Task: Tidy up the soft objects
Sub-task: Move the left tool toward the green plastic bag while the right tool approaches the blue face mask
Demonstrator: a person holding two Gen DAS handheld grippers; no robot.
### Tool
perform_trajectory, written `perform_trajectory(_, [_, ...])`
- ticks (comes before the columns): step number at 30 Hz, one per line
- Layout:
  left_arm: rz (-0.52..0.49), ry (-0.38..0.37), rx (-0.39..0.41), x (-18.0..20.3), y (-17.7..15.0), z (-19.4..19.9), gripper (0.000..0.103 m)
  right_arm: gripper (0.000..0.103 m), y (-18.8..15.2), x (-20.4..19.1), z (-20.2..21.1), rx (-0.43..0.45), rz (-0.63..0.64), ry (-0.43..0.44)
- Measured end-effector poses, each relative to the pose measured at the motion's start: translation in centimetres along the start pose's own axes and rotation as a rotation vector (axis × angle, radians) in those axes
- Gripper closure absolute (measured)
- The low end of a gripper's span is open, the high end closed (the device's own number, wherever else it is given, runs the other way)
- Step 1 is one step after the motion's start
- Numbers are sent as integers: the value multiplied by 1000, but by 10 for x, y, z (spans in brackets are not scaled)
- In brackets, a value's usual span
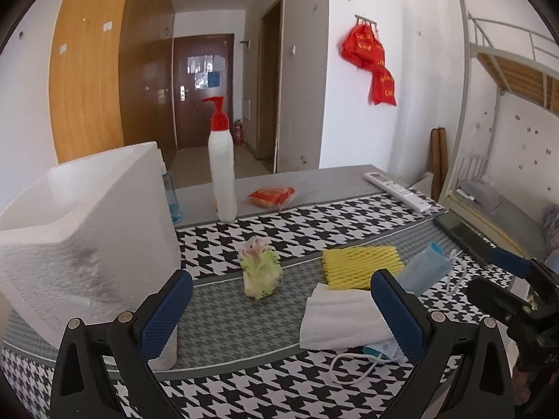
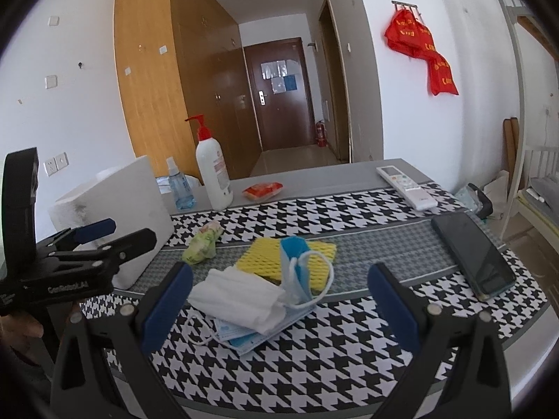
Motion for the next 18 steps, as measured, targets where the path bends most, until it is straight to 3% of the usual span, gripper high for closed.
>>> perform_trajectory(18, [58, 58, -87, -12, 1, -40, 1, 1, -6, 8, -25, -61, 0, 11])
Point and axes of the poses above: each gripper's, at about its wrist camera, not at the fingertips, and z roughly against the way its jaws point, x to its right, y to its top, the point moved 4 cm from there along -z, roughly the way its jaws point, and after that the axes turned 10 degrees about -y, right-handed, at the moved point
